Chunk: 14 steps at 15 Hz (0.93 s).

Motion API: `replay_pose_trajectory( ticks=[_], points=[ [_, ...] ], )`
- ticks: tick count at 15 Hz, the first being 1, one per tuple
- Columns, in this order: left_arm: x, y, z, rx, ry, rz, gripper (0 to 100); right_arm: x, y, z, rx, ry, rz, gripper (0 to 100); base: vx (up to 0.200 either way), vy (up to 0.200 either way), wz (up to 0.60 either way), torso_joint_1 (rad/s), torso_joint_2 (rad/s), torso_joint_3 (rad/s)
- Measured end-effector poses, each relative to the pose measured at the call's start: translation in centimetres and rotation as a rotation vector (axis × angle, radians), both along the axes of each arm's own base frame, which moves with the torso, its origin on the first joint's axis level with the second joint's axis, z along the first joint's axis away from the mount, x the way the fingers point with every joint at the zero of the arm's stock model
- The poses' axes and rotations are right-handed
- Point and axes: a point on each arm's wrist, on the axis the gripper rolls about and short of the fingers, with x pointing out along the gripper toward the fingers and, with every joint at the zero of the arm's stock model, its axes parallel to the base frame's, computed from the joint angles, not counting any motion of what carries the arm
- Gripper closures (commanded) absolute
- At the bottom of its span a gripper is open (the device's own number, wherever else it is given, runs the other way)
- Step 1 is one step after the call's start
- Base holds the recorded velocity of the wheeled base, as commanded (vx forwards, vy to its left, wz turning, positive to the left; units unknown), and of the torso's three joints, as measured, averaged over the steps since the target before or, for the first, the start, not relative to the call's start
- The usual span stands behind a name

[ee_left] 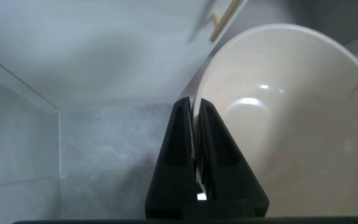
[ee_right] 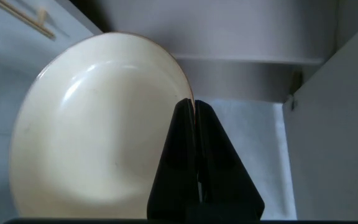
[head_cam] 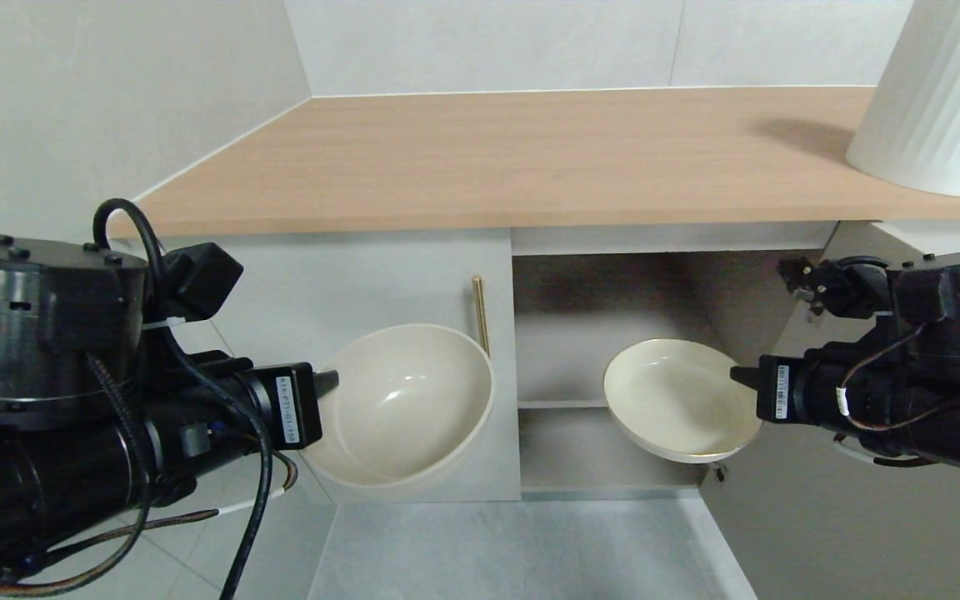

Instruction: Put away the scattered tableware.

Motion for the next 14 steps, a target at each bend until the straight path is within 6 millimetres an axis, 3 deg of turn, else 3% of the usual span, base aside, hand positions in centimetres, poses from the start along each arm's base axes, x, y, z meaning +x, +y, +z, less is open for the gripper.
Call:
replay_pose_trajectory(
  ticks=[3, 9, 14],
  points=[
    [0.0, 0.0, 0.0, -0.001, -0.001, 0.000, 100, 0.1, 0.0, -0.1, -0.002, 0.004, 0.000, 100, 0.000, 0.000, 0.00, -0.077, 0.33, 0.237],
    [0.1, 0.0, 0.2, -0.007, -0.011, 0.004, 100, 0.3, 0.2, -0.5, -0.008, 0.017, 0.000, 100, 0.000, 0.000, 0.00, -0.007, 0.03, 0.016],
    [0.1, 0.0, 0.5, -0.035, -0.057, 0.007, 100, 2.5, 1.1, -2.7, -0.033, 0.045, -0.026, 100, 0.000, 0.000, 0.00, 0.000, 0.00, 0.000]
  ],
)
